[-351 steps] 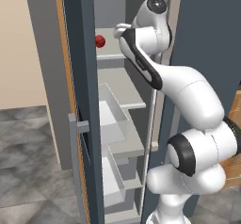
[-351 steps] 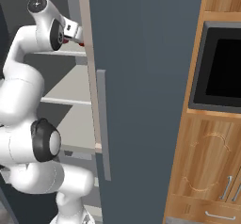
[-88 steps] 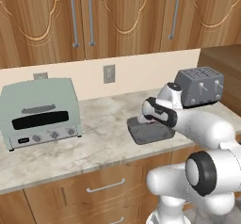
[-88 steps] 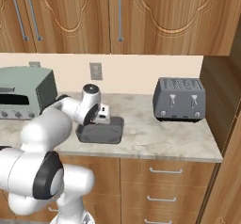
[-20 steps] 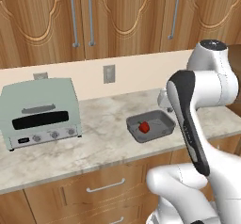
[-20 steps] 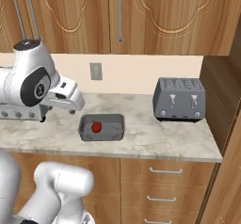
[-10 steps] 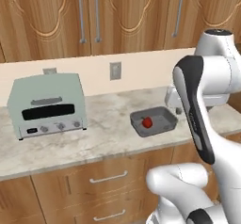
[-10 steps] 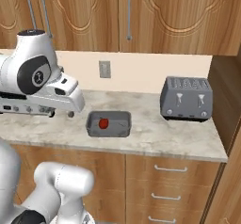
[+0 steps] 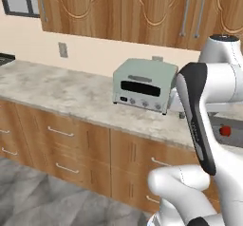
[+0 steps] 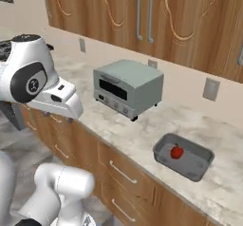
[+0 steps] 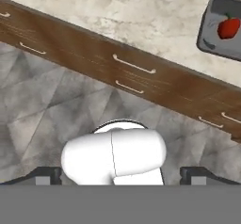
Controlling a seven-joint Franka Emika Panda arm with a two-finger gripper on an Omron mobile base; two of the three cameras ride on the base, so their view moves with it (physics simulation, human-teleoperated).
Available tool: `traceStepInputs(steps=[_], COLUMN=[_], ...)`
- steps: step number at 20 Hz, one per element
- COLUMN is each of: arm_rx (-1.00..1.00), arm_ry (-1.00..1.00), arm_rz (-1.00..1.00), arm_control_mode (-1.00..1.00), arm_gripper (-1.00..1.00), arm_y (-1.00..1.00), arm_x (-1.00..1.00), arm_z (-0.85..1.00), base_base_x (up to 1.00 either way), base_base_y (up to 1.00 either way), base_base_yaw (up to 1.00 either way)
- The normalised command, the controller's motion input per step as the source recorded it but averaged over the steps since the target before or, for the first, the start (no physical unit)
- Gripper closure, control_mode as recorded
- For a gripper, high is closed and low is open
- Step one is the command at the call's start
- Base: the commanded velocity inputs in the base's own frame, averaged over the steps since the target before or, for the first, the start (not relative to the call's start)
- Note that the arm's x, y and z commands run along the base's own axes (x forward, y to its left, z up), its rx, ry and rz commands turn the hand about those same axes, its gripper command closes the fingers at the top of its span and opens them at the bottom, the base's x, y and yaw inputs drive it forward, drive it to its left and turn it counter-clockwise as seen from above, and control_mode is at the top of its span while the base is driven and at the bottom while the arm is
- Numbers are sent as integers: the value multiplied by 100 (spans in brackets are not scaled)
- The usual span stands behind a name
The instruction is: Take the bell pepper and bell pepper out of the freezer and place them in the tupperware container on the counter. Then put the tupperware containing the vegetables back in the freezer.
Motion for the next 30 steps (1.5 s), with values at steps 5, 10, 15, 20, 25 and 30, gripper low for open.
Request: traceStepInputs(steps=[5, 10, 15, 20, 25, 30], arm_rx=[0, 0, 0, 0, 0, 0], arm_ry=[0, 0, 0, 0, 0, 0], arm_rz=[0, 0, 0, 0, 0, 0], arm_control_mode=[100, 100, 100, 100, 100, 100], arm_gripper=[-100, -100, -100, -100, -100, -100], arm_y=[0, 0, 0, 0, 0, 0], arm_x=[0, 0, 0, 0, 0, 0], arm_z=[0, 0, 0, 0, 0, 0], base_base_x=[-13, -12, 0, 29, 100, 100], base_base_y=[18, 27, 34, 17, -9, -36], base_base_yaw=[100, 100, 100, 90, 58, 50])
